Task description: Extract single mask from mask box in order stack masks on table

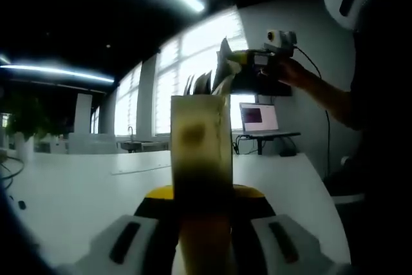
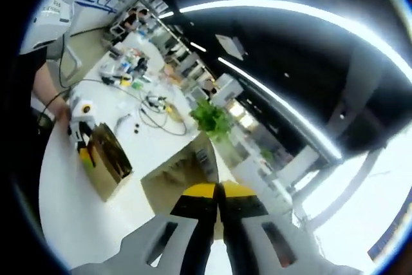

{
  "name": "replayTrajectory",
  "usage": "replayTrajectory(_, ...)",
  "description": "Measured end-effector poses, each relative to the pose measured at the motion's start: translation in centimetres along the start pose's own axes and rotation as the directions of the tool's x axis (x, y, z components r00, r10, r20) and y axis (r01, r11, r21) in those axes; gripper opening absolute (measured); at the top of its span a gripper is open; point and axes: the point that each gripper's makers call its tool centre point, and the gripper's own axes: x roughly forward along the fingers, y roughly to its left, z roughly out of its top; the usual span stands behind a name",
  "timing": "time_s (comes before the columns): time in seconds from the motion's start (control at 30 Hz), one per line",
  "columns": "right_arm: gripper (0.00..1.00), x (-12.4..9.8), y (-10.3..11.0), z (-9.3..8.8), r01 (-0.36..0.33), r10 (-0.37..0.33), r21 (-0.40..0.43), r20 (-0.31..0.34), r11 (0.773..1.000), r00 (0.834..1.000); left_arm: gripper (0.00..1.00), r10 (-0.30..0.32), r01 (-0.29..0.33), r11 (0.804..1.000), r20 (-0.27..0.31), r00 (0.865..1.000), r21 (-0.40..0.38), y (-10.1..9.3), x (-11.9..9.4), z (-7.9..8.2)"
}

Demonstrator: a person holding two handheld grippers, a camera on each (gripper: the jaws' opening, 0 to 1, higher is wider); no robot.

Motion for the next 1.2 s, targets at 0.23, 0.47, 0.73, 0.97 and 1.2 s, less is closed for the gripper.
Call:
replayTrajectory(0.23,0.00,0.7,-0.1,-2.8,0.015,-0.015,-0.009,-0.073,1.000,0.997,0.32,0.000,0.000,1.000,-0.002,1.000,0.001,0.1,0.0,-0.1)
replayTrajectory(0.47,0.00,2.2,0.6,-4.7,-0.012,0.009,-0.021,-0.131,1.000,0.991,0.32,0.003,-0.003,1.000,-0.006,1.000,0.004,0.2,0.0,-0.2)
replayTrajectory(0.73,0.00,3.4,1.8,-7.0,-0.030,0.032,0.019,-0.165,0.999,0.986,0.32,0.003,-0.003,1.000,-0.009,1.000,0.002,0.2,0.0,-0.3)
replayTrajectory(0.97,0.00,4.6,3.3,-9.2,-0.058,0.059,0.015,-0.209,0.998,0.976,0.32,0.003,-0.003,1.000,-0.011,1.000,0.003,0.1,0.0,-0.3)
replayTrajectory(1.2,0.00,6.0,3.8,-11.9,-0.066,0.063,-0.004,-0.258,0.998,0.964,0.32,0.003,-0.003,1.000,-0.013,1.000,0.004,0.1,0.0,-0.3)
